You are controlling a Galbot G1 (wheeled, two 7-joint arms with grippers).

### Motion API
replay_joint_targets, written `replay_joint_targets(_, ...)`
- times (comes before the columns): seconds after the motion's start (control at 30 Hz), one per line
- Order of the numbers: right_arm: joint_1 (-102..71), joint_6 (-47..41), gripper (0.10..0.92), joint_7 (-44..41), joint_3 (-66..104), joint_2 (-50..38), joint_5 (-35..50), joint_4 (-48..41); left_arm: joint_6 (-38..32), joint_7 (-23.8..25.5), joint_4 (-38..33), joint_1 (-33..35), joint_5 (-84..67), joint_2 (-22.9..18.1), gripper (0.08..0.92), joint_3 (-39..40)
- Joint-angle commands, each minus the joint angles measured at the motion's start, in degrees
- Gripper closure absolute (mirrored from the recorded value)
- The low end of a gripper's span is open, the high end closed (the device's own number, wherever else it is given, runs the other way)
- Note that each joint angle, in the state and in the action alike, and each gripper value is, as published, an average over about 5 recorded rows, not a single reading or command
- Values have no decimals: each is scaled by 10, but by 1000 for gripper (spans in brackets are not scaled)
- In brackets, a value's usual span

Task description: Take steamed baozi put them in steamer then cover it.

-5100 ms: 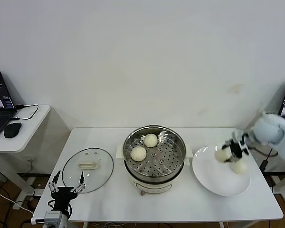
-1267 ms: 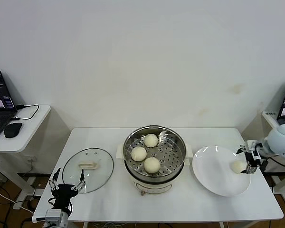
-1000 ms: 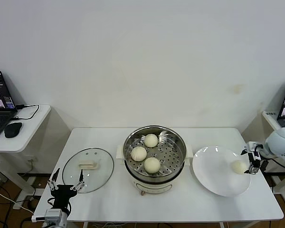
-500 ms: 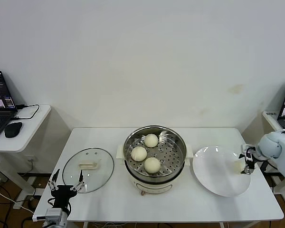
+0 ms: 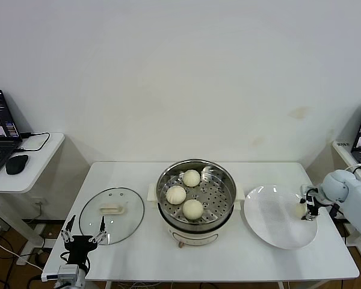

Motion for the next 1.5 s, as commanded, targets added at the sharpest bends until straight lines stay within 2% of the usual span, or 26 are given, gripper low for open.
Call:
replay_joint_targets(0.03,15,0,436,-6,-8,-6,4,11,0,0,-1,1,1,1,177,0)
replay_joint_targets(0.27,117,-19,448,-25,-107,-57,64,95,1,1,-5,1,0,3,177,-3)
replay_joint_targets(0.5,367,-66,437,-15,-310,-83,203,202,2,1,-5,-1,1,3,177,3)
replay_joint_targets(0.77,634,-137,425,25,-521,-24,402,305,2,2,-8,-5,1,5,177,13)
replay_joint_targets(1.0,664,-218,422,90,-552,59,540,372,1,2,-10,-6,0,8,177,15)
replay_joint_targets(1.23,586,-253,415,127,-523,123,548,376,0,1,-16,0,-1,5,177,9)
replay_joint_targets(1.5,492,-258,414,130,-491,155,485,332,0,1,-27,9,-1,0,177,-3)
